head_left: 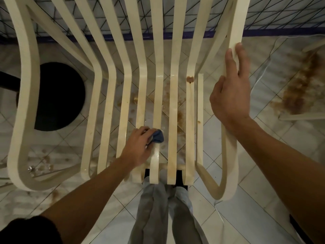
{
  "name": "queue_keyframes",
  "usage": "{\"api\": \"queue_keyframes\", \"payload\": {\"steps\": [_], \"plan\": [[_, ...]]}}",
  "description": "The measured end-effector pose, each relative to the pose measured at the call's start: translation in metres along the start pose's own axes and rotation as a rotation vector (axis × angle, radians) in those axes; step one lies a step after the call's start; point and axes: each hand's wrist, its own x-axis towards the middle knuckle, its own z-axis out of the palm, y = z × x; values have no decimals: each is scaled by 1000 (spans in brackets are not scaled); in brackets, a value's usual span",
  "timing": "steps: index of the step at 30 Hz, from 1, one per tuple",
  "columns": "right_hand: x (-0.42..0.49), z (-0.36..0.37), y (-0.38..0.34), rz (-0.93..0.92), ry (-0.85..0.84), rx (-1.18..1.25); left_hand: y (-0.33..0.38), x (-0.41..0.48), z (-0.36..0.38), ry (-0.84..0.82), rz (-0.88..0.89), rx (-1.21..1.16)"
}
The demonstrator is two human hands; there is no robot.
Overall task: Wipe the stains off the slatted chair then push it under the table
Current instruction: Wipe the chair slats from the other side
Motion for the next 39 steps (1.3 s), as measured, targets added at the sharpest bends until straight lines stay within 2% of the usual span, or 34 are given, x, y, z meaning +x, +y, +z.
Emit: {"api": "queue_keyframes", "payload": {"steps": [8, 14, 17, 20, 23, 29, 31, 34, 39], "plan": [[1, 0, -2, 22, -13, 2, -3, -68, 1, -202, 197, -21], [-1, -1, -3, 27, -11, -2, -2, -61, -11, -409, 227, -102], [-1, -1, -3, 39, -12, -9, 3, -42, -18, -345, 149, -188], [-1, -1, -2, 29, -12, -2, 9, -19, -15, -158, 115, -156], [-2, -1, -2, 17, -9, 3, 23, 0, -5, -61, 13, -164], [-3, -1, -2, 17, -10, 0, 59, -12, 23, -170, -50, -116], [-3, -1, -2, 13, -7, 1, 62, -31, 28, -221, 22, -93], [-2, 0, -2, -3, 7, -6, 61, -63, 36, -304, 225, -38], [-2, -1, -3, -11, 2, -2, 55, -100, 57, -296, 309, 5]]}}
